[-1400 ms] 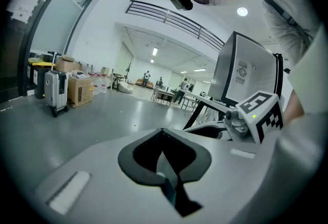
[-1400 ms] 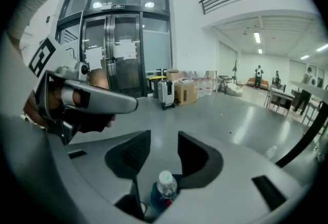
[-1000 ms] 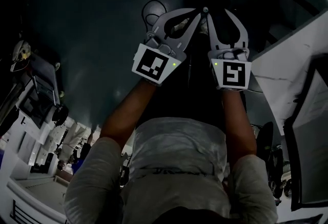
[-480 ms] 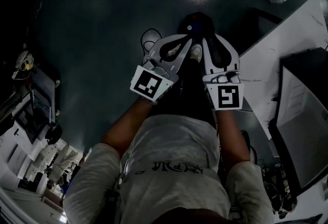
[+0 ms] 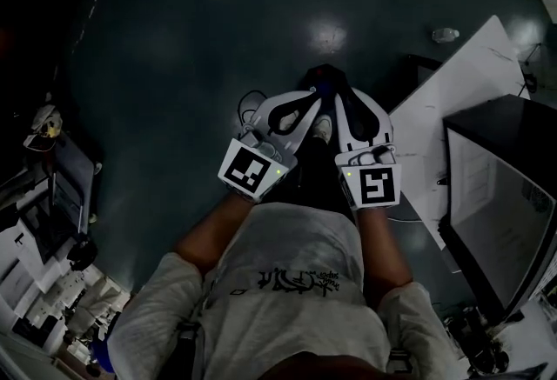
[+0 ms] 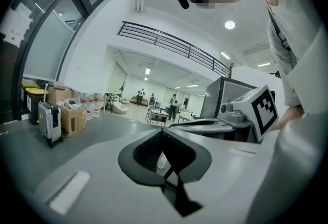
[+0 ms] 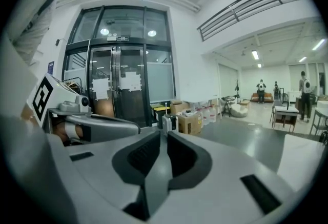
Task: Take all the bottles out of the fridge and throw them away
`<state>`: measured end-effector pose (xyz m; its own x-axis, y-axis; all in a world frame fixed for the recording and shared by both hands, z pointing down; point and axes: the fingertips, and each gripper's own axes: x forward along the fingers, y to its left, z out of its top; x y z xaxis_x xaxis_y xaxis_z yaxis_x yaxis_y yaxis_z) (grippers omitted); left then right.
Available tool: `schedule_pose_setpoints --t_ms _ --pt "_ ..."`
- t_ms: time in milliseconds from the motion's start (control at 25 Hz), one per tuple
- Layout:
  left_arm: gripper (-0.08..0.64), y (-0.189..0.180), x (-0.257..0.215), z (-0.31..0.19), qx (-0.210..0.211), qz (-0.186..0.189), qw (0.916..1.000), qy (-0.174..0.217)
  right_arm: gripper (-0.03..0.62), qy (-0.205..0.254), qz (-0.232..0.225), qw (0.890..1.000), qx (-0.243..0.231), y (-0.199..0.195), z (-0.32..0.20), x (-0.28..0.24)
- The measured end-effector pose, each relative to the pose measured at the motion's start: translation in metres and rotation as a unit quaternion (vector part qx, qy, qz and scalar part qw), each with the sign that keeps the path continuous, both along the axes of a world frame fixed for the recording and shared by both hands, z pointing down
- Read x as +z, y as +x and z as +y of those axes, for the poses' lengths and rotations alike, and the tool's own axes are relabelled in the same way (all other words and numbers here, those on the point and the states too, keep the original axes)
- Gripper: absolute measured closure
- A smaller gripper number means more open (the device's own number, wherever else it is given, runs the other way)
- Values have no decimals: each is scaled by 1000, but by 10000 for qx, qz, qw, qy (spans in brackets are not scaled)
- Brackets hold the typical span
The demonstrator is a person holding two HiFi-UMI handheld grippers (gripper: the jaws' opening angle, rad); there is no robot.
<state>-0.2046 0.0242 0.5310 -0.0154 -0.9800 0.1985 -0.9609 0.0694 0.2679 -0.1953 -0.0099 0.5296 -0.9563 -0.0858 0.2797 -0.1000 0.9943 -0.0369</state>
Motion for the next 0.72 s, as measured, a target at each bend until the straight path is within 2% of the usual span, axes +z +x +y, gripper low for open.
schedule_pose_setpoints --t_ms 280,720 --pt "554 1 -48 -1 18 -204 9996 215 554 79 -203 9997 -92 0 1 -50" --pt "554 9 -121 2 96 -303 9979 565 565 116 -358 9989 -276 6 11 -116"
